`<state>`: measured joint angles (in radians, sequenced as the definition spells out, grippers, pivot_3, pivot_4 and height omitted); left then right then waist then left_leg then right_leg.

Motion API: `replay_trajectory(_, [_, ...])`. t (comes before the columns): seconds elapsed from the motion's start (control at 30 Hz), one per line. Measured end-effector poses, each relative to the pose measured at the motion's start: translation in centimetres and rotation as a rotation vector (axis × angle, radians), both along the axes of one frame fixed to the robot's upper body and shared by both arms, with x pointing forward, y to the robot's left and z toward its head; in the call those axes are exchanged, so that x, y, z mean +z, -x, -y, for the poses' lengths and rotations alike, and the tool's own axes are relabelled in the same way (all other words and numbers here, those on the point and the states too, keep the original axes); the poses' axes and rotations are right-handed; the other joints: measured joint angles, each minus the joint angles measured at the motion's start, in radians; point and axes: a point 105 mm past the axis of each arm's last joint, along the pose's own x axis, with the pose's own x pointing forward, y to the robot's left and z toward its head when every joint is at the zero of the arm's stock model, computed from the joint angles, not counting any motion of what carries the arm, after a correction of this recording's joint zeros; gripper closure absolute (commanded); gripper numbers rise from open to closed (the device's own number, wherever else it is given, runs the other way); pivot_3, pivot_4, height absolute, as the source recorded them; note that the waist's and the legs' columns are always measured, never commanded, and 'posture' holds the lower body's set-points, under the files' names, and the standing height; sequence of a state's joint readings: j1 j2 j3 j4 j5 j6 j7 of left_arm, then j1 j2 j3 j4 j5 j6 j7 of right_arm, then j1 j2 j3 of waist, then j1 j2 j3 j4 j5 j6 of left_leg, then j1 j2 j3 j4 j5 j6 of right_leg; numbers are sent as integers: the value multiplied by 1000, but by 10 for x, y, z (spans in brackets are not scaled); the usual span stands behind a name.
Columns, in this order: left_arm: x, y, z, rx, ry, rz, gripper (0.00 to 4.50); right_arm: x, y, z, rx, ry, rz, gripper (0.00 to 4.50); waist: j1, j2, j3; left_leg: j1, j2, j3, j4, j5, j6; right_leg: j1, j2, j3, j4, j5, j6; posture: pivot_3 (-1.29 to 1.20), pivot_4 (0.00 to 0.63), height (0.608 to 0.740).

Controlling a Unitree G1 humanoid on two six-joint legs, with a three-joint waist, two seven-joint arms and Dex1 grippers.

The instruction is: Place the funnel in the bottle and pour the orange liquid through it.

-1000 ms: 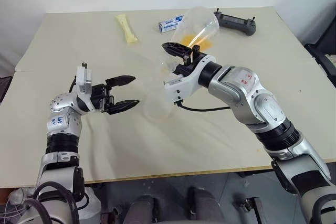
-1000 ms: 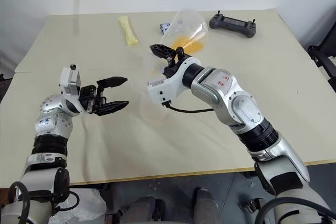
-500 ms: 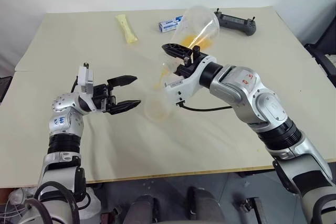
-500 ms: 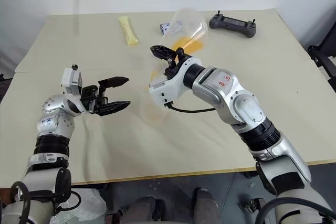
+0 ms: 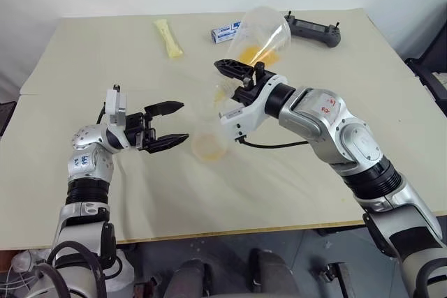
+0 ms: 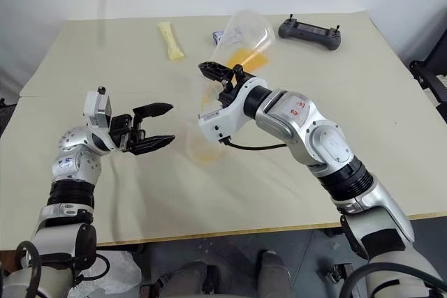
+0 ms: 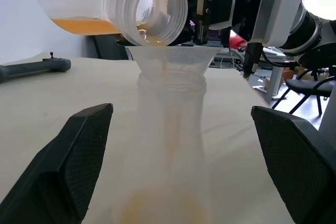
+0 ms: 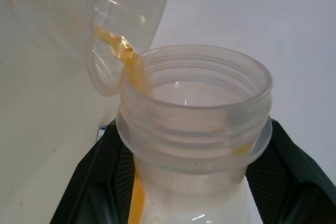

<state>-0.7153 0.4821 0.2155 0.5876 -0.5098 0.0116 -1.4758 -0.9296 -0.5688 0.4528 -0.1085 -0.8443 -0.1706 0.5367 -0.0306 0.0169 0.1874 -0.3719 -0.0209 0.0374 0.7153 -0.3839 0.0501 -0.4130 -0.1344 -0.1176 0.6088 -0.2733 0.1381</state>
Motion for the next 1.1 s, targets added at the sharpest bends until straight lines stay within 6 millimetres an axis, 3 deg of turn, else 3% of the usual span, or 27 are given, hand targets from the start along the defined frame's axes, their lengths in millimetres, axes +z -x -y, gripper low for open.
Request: replay_trajectory(1.1, [-1, -1, 3, -2, 13, 2, 0, 7, 2, -2, 29, 40, 37, 2069, 0, 0, 0, 0, 0, 0, 0, 0, 0, 0, 0, 0, 0, 0, 0, 0, 150, 740])
